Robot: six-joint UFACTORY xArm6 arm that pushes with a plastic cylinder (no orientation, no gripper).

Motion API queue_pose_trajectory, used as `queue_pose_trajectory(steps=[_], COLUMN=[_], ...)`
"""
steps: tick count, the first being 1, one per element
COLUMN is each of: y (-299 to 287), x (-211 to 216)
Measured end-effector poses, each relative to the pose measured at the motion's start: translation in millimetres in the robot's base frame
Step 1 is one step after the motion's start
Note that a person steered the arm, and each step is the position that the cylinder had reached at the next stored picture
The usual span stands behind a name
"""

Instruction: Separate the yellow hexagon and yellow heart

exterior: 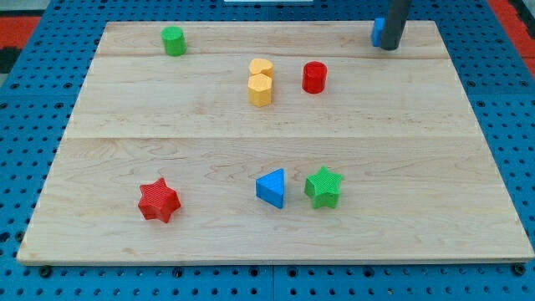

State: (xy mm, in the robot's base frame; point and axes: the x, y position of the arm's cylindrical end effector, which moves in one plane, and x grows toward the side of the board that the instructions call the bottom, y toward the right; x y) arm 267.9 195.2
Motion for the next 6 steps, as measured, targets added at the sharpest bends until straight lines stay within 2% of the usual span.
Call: queue_pose_trajectory(steps=[1,2,3,4,5,6], y=[-8,-53,-128,-217,-249,-256], x=[56,107,136,138,111,78])
